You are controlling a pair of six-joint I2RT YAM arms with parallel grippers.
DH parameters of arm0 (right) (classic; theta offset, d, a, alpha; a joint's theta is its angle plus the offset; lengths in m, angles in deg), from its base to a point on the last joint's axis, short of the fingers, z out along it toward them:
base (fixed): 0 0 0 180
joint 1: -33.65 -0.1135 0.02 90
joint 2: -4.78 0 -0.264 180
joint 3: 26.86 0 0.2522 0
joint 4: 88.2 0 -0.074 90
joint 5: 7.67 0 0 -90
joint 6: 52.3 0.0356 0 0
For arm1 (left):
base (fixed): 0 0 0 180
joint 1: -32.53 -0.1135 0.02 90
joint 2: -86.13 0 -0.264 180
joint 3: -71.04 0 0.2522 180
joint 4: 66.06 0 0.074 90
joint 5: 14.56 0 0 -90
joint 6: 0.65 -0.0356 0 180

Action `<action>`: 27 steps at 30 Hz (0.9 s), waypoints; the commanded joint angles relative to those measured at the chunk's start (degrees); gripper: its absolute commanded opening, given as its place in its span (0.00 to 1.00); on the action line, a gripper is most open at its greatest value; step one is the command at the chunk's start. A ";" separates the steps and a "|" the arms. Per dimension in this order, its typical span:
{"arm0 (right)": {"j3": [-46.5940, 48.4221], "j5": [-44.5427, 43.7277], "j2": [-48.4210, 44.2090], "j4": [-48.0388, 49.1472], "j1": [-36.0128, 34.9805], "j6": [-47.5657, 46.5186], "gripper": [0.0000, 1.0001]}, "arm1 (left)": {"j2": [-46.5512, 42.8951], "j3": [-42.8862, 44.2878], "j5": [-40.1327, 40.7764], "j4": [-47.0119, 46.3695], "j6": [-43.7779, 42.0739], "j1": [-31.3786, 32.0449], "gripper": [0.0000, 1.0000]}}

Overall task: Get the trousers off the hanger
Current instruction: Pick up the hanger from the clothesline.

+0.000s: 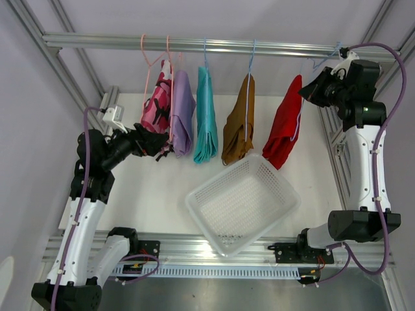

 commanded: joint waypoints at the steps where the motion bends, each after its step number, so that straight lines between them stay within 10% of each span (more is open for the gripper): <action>1: 7.94 -0.12 -1.44 17.46 0.82 -1.21 0.00 | 0.01 0.91 -1.65 -0.90 1.15 -0.19 0.99; 27: 8.39 -3.45 -7.06 16.05 0.82 -2.43 0.00 | 0.19 0.82 -2.61 -1.08 1.50 -0.19 1.00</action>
